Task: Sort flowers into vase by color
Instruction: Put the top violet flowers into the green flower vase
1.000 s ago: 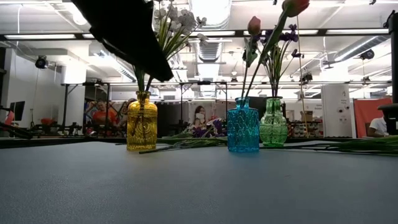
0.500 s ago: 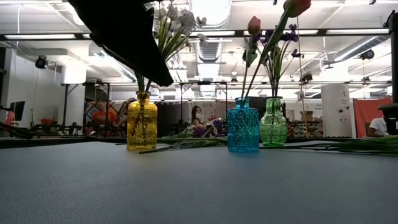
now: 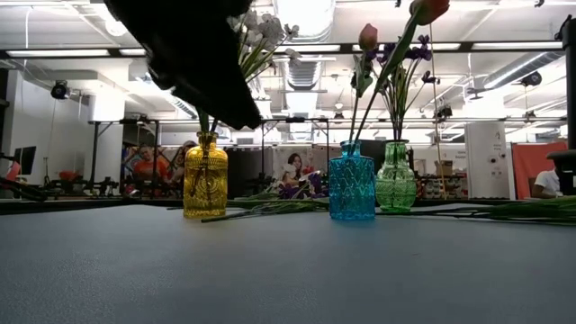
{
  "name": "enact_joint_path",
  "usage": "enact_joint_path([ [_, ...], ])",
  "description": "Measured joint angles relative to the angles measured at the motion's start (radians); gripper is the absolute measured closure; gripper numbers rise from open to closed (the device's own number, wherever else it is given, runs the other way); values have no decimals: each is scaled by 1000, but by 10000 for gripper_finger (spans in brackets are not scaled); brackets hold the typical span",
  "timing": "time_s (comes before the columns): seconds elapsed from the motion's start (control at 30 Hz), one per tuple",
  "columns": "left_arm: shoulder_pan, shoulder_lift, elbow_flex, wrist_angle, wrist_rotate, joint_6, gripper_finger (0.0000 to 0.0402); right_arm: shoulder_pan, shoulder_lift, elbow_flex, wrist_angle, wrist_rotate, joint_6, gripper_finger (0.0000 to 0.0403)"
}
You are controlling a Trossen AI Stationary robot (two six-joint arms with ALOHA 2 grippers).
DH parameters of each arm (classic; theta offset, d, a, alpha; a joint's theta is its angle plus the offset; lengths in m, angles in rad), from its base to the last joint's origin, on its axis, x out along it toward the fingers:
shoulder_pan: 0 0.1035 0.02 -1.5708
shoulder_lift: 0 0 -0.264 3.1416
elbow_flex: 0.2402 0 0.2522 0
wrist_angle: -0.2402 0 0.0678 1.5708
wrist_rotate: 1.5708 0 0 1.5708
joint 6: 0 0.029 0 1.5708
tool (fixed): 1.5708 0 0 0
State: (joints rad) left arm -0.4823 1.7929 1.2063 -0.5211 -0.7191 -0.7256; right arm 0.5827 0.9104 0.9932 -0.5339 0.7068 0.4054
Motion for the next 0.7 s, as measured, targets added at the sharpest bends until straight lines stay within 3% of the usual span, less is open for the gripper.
enact_joint_path([
  [0.23, -3, 111, -20, 11, -110, -60, 173, 11, 5, 0, -20, -4, 17, 133],
  [0.43, -73, 209, -21, -37, -150, -108, 173, 22, 27, 0, -21, -4, 14, 133],
  [0.57, -108, 213, -37, -80, -250, -190, 173, 22, 48, 0, -25, -3, 3, 138],
  [0.7, -113, 169, -92, -65, -280, -236, 173, 22, 63, 0, -53, -2, 3, 136],
])
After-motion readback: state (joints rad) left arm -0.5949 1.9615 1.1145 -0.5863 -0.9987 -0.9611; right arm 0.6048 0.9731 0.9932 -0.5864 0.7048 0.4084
